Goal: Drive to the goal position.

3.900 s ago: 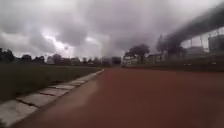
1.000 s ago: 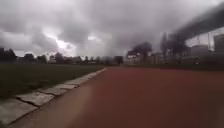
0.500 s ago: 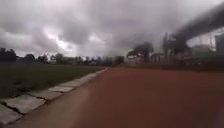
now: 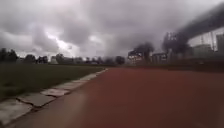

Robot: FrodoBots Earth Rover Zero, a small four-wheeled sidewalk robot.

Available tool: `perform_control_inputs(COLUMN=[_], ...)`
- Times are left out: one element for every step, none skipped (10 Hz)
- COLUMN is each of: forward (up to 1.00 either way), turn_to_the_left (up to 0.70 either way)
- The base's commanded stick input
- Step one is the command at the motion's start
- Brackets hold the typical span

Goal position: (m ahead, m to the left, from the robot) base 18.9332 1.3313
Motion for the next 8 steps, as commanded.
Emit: perform_control_inputs(forward=[0.7, 0.7, 0.7, 0.7, 0.7, 0.7, 0.7, 0.7], turn_to_the_left=[0.0, 0.0, 0.0, 0.0, 0.0, 0.0, 0.0, 0.0])
